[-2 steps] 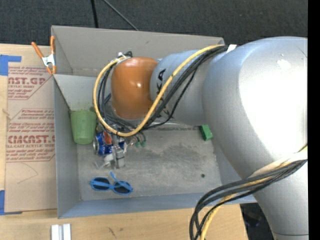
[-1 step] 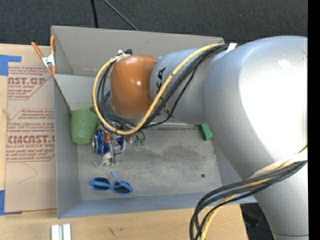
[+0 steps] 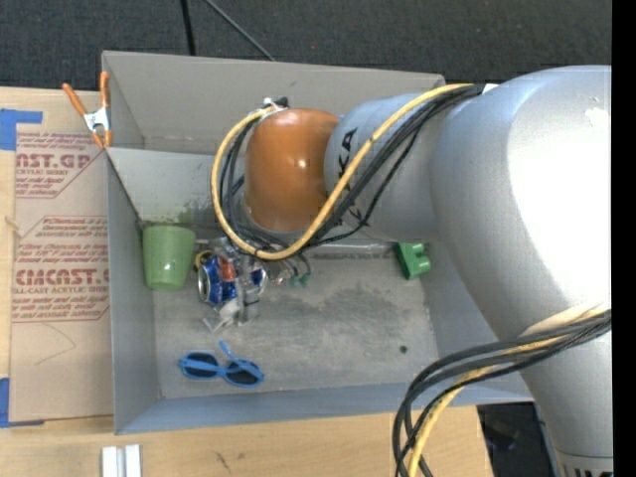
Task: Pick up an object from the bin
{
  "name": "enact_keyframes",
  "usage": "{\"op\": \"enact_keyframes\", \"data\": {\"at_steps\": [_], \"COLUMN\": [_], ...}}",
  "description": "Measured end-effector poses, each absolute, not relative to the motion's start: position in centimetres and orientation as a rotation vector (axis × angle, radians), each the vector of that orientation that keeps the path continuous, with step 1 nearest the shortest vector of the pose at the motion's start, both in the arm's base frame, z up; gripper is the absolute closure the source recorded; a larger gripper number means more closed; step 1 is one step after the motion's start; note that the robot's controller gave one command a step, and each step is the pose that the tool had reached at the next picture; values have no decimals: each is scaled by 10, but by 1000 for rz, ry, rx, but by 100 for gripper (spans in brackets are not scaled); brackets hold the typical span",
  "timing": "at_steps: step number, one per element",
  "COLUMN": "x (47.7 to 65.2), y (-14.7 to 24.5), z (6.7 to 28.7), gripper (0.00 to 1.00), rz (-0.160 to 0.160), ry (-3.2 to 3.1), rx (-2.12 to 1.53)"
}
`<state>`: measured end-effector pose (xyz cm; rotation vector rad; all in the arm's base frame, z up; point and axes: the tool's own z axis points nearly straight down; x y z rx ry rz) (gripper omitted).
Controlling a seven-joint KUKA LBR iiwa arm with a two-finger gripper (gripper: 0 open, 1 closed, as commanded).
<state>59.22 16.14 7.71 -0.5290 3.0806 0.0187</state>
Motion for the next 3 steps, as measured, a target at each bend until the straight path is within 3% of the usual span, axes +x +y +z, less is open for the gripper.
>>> {"op": "enact_keyframes", "data": {"at_steps": [1, 2, 3], "x": [590, 592, 579], "y": [158, 159, 190], "z": [72, 77, 251], "gripper": [0, 100, 100], "rz": [6, 9, 4], "ry": [3089, 3083, 3084], "rx": [-535, -533, -534]}}
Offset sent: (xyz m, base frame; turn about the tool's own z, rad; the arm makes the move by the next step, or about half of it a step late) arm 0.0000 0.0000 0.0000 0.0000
